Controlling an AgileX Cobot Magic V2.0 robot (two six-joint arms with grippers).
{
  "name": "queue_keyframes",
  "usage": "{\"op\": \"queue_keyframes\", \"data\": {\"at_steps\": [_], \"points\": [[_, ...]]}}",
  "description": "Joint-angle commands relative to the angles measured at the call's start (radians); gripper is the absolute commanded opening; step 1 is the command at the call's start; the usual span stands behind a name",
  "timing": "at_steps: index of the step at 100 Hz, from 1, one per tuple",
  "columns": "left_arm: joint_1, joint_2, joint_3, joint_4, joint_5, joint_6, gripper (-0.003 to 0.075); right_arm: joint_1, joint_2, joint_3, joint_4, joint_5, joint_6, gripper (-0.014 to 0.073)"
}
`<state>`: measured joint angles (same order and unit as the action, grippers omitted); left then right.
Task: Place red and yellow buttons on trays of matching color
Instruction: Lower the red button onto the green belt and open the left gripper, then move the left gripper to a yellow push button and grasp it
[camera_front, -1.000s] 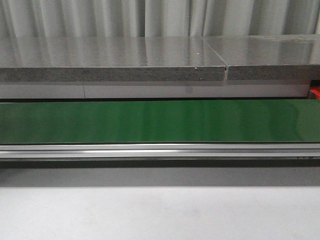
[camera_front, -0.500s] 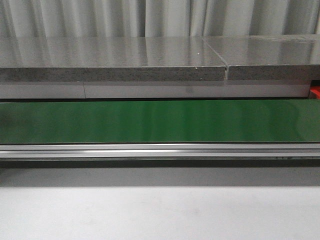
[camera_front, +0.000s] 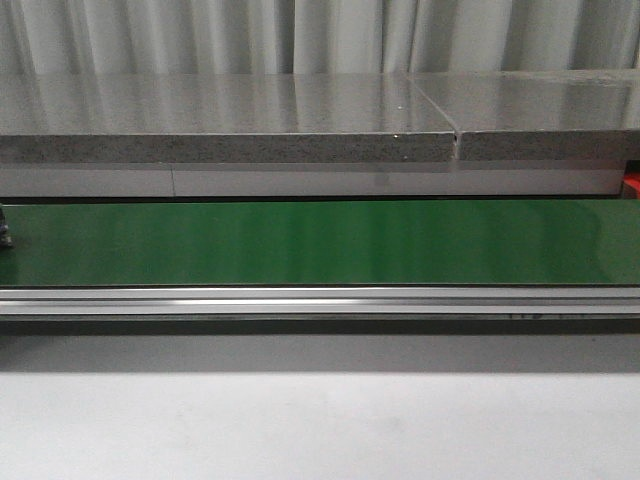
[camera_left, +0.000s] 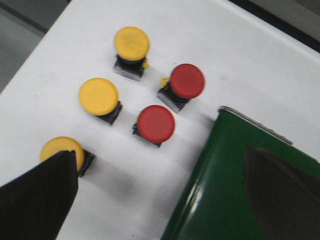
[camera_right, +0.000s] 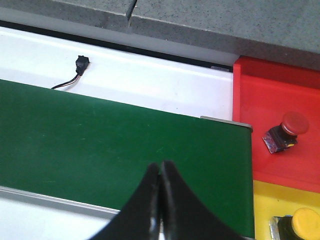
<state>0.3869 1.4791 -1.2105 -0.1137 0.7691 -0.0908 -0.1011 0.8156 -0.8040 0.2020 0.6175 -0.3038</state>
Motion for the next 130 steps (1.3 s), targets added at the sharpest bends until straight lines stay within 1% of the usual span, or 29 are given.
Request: {"op": "queue_keyframes", "data": {"at_steps": [1,11,25,50,79,116,130], "points": [[0.047,-0.042,-0.005,-0.006,-0.03,-0.002,0.066,0.001,-0.006,-0.023,0.01,-0.058,-0.011,-0.0067],[0.102,-0.04,0.031,-0.006,-0.043,-0.002,0.066,0.001,-0.006,-0.023,0.01,-0.058,-0.011,-0.0067],[0.143,-0.008,0.057,-0.006,-0.102,-0.002,0.066,0.001,-0.006,-0.023,0.01,-0.058,-0.011,-0.0067],[0.141,0.107,0.057,-0.006,-0.105,-0.002,0.066,0.001,-0.006,-0.023,0.01,-0.058,-0.011,-0.0067],[0.141,0.181,0.057,-0.005,-0.131,-0.002,0.066,0.001,-0.006,-0.023,0.01,-0.058,-0.011,-0.0067],[0.143,0.264,0.057,0.019,-0.234,-0.002,0.066,0.001,-0.006,-0.023,0.01,-0.058,-0.011,-0.0067],[0.143,0.289,0.057,0.019,-0.236,-0.002,0.066,0.001,-0.006,-0.023,0.01,-0.058,-0.011,-0.0067]]}}
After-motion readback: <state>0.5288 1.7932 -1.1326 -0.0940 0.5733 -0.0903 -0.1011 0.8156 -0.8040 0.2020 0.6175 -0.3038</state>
